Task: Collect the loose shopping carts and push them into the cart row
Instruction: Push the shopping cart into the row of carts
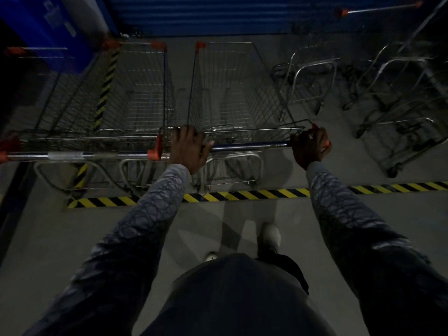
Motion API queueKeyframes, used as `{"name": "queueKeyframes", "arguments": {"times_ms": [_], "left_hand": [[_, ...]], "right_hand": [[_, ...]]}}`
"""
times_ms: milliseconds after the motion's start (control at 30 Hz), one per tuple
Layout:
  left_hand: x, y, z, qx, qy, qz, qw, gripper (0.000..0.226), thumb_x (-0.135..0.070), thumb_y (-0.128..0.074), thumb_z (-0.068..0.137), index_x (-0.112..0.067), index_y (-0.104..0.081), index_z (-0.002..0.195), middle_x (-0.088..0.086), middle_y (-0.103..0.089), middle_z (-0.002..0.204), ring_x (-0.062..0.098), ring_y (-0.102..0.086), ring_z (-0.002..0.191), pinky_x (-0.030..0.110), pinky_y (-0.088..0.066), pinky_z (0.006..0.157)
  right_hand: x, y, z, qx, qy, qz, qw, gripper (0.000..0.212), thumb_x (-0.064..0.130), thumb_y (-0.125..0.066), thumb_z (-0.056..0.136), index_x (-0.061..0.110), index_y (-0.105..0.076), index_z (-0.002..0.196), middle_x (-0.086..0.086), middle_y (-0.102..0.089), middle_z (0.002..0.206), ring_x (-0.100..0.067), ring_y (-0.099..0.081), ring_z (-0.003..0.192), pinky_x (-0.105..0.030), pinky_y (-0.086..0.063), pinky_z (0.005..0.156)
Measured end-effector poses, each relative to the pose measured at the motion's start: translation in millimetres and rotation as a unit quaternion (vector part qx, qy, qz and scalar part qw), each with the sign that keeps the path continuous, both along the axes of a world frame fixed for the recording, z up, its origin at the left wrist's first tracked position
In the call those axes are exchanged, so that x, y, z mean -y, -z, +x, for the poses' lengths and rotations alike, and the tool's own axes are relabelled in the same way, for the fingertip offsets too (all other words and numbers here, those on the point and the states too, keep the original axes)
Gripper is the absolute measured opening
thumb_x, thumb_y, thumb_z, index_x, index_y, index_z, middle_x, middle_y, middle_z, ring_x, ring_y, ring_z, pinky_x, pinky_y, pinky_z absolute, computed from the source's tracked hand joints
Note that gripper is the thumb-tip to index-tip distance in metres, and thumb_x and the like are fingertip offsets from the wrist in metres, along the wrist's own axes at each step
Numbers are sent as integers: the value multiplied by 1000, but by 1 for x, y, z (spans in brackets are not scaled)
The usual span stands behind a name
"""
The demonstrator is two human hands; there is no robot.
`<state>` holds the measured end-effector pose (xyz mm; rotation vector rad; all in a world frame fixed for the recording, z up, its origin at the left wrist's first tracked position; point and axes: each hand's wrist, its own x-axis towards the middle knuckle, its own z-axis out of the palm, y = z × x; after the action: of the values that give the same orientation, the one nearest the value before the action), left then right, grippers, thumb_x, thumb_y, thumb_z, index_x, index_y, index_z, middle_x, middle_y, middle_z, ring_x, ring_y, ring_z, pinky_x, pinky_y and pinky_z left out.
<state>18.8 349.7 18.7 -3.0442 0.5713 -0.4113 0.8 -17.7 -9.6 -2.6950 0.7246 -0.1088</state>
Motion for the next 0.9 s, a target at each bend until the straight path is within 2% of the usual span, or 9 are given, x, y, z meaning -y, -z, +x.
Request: {"name": "queueKeyframes", "arguments": {"times_ms": [167,300,433,567,700,833,900], "left_hand": [[8,4,-1,-7,4,17,1000,53,-52,-33,103,-12,-67,111,16,-60,116,36,-46,114,52,-29,99],[-21,4,8,-12,-41,-6,999,47,-47,-39,102,-10,-66,112,18,-58,113,35,-47,110,52,-29,97],[-50,4,18,-35,-30,12,999,53,-48,-30,103,-10,-65,113,18,-53,112,37,-45,109,52,-35,93],[-45,4,18,-43,-40,38,998,50,-43,-34,102,-9,-69,108,18,-51,113,37,-45,109,53,-36,94],[-47,3,18,-42,-29,61,997,52,-41,-31,99,-8,-70,106,18,-51,111,37,-44,109,53,-35,94],[-48,4,16,-37,-5,48,998,50,-39,-32,95,-7,-69,106,19,-51,114,37,-44,111,53,-34,95],[-50,5,16,-24,10,40,999,48,-38,-35,91,-7,-70,103,19,-52,114,37,-43,111,52,-34,94]], "right_hand": [[-4,-2,-5,31,6,8,999,58,57,-34,88,17,-67,113,-16,-32,152,-29,-16,148,-55,-7,117],[-4,0,-4,35,3,-11,999,39,45,-51,98,15,-66,118,-17,-29,156,-30,-14,150,-54,-6,117],[-5,-1,-4,18,14,-4,1000,39,47,-49,99,17,-65,117,-16,-27,157,-28,-12,151,-53,-6,117],[-9,-11,-8,25,25,9,999,46,43,-51,100,10,-57,131,-17,-26,158,-29,-13,151,-51,-4,119],[-7,-11,-8,5,16,12,1000,40,47,-49,100,16,-64,119,-14,-24,159,-26,-9,152,-53,-3,119],[-8,-13,-14,14,22,30,999,42,45,-50,101,14,-59,128,-15,-20,160,-27,-8,152,-52,-2,119],[-8,-14,-16,16,18,20,1000,40,46,-49,100,16,-63,123,-14,-21,160,-28,-9,151,-53,-3,120]]}}
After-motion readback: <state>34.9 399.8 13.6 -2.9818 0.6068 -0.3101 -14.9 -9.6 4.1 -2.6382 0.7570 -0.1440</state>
